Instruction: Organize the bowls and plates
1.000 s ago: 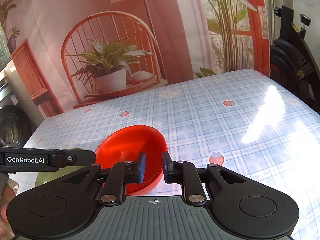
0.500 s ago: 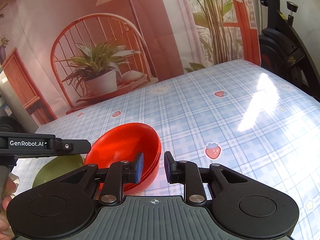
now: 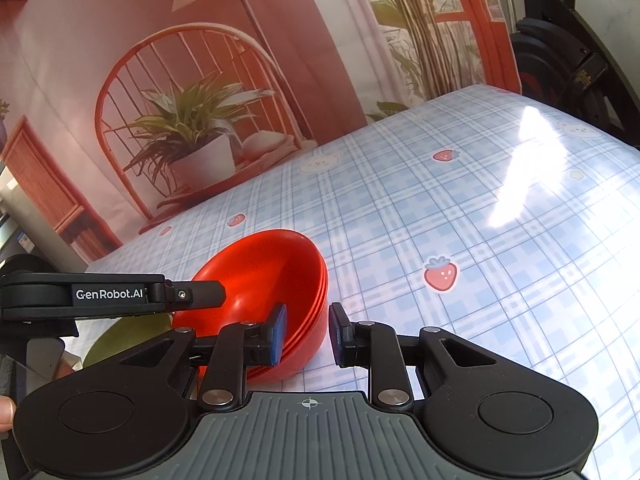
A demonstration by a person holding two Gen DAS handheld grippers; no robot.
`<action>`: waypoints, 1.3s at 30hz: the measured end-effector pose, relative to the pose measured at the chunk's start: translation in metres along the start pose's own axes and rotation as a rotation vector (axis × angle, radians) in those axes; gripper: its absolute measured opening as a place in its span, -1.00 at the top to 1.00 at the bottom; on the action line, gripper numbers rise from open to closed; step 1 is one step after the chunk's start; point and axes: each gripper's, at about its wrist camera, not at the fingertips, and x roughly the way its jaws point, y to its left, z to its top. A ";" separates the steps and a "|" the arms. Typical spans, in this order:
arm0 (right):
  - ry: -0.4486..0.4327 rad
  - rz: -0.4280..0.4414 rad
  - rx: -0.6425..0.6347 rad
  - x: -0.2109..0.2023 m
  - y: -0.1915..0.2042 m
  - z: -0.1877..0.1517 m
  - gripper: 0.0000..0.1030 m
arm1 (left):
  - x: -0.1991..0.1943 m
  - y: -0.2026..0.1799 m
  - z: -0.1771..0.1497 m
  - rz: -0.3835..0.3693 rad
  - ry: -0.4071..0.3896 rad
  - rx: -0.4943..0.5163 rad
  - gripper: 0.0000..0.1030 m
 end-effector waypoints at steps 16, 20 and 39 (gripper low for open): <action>-0.001 -0.001 0.030 -0.002 -0.001 0.000 0.60 | -0.001 -0.001 -0.004 -0.026 -0.009 -0.015 0.43; -0.011 -0.008 0.036 -0.008 0.000 0.003 0.60 | -0.007 -0.003 -0.004 -0.039 -0.024 -0.024 0.43; -0.066 0.026 -0.067 -0.050 0.059 0.015 0.60 | -0.094 0.018 -0.009 -0.045 -0.173 -0.082 0.43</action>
